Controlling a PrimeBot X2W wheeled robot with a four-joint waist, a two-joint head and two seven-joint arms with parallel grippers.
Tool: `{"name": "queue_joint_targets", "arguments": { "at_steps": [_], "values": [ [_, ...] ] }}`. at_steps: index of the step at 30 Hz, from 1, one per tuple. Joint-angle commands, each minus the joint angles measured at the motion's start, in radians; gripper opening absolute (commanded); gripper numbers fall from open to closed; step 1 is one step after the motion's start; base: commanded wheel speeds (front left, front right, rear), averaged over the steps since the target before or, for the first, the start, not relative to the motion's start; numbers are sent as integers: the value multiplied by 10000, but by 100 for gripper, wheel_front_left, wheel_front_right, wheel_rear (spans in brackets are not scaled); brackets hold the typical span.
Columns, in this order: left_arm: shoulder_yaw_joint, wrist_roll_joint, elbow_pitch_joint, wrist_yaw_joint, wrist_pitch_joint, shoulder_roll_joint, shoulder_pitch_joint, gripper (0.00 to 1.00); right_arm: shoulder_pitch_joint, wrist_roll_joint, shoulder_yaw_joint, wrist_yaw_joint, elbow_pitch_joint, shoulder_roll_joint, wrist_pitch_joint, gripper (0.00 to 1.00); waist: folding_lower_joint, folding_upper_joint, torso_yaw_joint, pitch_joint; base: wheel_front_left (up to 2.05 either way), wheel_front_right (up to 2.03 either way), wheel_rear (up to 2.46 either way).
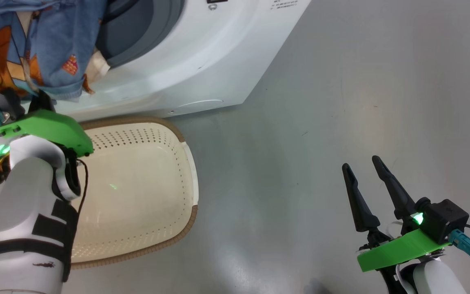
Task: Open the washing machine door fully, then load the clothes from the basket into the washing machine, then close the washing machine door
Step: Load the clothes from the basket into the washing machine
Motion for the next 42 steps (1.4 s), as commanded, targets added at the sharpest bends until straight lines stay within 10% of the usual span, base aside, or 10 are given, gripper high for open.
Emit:
{"name": "queue_joint_targets", "arguments": {
  "at_steps": [1,14,42],
  "values": [
    [194,-66,-460,-39,-230,394,-592,0,7,15,249,16,-159,-24,-48,100,-1,0,-8,-4,0,0,0],
    [-278,-249,-1386,-452,242,-20,-535,0,30,75,238,16,-71,50,-48,100,-1,0,3,-55,0,0,0],
    [-883,-270,-4190,77,1735,-2,199,0,-66,108,337,16,-15,-15,-48,100,-1,0,99,49,0,0,0]
  ]
}}
